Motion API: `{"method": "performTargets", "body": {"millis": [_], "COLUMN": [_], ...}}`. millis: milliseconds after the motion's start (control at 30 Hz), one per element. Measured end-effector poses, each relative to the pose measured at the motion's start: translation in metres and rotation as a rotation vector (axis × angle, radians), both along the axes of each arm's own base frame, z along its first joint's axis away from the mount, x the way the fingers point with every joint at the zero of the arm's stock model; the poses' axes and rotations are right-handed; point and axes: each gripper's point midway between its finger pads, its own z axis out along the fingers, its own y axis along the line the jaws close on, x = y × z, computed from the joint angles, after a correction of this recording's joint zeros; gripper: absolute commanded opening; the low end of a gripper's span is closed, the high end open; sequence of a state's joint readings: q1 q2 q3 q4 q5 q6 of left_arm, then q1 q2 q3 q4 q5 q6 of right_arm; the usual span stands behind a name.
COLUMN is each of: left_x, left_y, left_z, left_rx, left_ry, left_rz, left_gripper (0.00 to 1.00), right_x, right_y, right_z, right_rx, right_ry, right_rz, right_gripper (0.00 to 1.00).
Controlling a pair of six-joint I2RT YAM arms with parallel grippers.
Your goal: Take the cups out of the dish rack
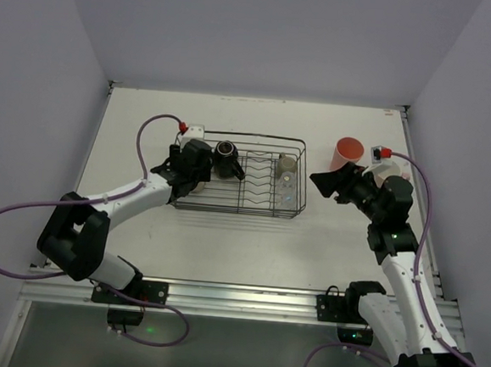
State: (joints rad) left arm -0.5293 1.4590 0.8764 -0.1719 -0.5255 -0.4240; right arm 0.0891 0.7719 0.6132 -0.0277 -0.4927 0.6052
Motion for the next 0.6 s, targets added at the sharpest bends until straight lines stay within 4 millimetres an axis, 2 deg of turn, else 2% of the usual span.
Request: {"method": "performTargets", "body": {"millis": [33,67,167,300,367,600], "left_x": [0.0,0.0,-0.003,-0.021,-0.029,-0.06], "left_y": [0.001,0.001,0.002,0.004,0.002,-0.022], "left_z": [0.0,-0.001,0.0,0.011,0.028,0.124], "left_rx": [0.003,0.005,-0.003,-0.052,-0.102,-0.404], "left_ry": [-0.001,-0.003,-0.012,-0.025,-0.058,-0.269], "left_rz": [0.0,0.0,-0.003,-0.03,-0.055,-0.193], "left_gripper": [0.38,0.35,0.31,0.28,0.26,0.23], "right_x": [-0.001,-0.002,-0.005,-0.015,-0.02,-0.044], "right_y": [0.002,0.003,0.009,0.022,0.033,0.087], "right_z": [0.0,0.0,0.001,0.009,0.014,0.008], "right_rx": [0.001,0.003,0.008,0.042,0.071,0.178], "right_ry": [0.0,0.001,0.003,-0.004,-0.019,0.009], "right_rz": [0.005,0.012,0.031,0.086,0.128,0.318], "right_gripper": [0.73,0.74,0.82,0.89,0.9,0.91]}}
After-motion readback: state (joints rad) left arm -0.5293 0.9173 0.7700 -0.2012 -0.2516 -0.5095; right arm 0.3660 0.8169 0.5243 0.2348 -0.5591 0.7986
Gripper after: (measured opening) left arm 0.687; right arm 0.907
